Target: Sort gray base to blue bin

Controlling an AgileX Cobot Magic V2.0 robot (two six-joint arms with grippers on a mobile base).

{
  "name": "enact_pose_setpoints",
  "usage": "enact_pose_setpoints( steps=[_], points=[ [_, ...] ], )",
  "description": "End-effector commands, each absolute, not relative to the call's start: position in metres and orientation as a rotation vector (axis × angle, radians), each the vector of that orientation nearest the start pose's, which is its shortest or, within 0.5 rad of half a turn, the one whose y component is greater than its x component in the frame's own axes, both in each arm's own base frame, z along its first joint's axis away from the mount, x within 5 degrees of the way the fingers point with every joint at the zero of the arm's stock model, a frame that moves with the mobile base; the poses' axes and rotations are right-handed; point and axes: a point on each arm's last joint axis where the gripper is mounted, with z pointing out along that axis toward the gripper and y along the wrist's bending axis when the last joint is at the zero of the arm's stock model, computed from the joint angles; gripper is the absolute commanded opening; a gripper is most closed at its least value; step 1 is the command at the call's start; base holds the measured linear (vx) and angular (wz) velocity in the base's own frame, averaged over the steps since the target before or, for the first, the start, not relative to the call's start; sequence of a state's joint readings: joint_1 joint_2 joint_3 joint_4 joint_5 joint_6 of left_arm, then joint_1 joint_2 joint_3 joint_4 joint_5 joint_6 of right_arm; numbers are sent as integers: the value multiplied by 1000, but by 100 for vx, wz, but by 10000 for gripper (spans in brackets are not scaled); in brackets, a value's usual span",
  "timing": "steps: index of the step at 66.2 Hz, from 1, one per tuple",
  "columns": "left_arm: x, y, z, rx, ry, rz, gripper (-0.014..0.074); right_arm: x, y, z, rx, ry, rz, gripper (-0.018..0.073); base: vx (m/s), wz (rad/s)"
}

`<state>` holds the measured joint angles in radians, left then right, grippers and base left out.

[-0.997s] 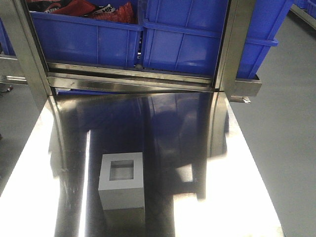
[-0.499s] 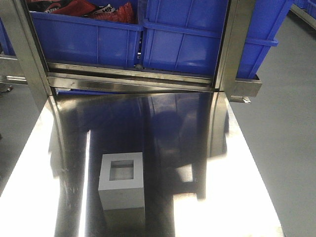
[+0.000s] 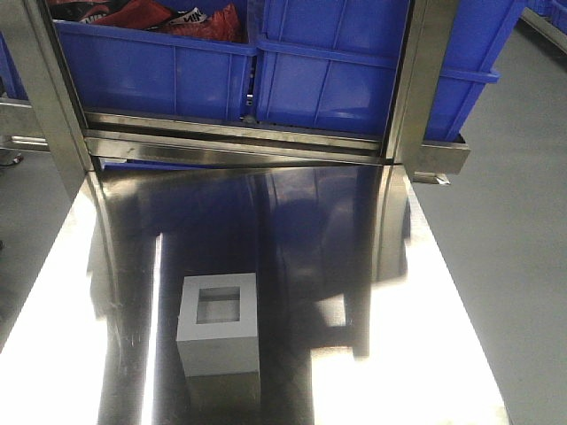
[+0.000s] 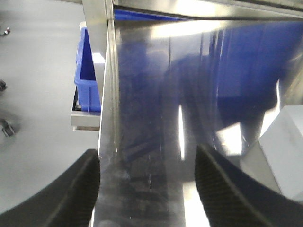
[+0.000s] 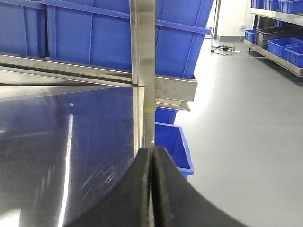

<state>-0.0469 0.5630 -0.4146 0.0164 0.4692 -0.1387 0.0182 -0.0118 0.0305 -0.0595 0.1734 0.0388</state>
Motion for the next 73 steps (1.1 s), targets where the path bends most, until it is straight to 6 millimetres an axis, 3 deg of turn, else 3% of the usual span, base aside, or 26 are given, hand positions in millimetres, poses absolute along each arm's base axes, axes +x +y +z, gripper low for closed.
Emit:
enact_pose_setpoints(
  steps=[1, 14, 23, 32, 46, 64, 73],
  points=[
    [118, -6, 285, -79, 1990, -113, 433, 57, 0, 190, -31, 1604, -19, -9, 0, 0],
    [119, -7, 289, -95, 1980, -140, 433, 57, 0, 190, -31, 1604, -19, -9, 0, 0],
    [127, -12, 310, -113, 1986, -218, 433, 57, 0, 190, -31, 1604, -19, -9, 0, 0],
    [141, -24, 334, -1, 2016, -316, 433, 57, 0, 190, -31, 1604, -19, -9, 0, 0],
    [167, -48, 358, 136, 1982, -606, 433, 57, 0, 190, -31, 1604, -19, -9, 0, 0],
    [202, -62, 341, 193, 2050, -691, 433, 57, 0, 190, -31, 1604, -19, -9, 0, 0],
    [217, -87, 331, 290, 2101, -739, 433, 57, 0, 190, -31, 1604, -19, -9, 0, 0]
  ],
)
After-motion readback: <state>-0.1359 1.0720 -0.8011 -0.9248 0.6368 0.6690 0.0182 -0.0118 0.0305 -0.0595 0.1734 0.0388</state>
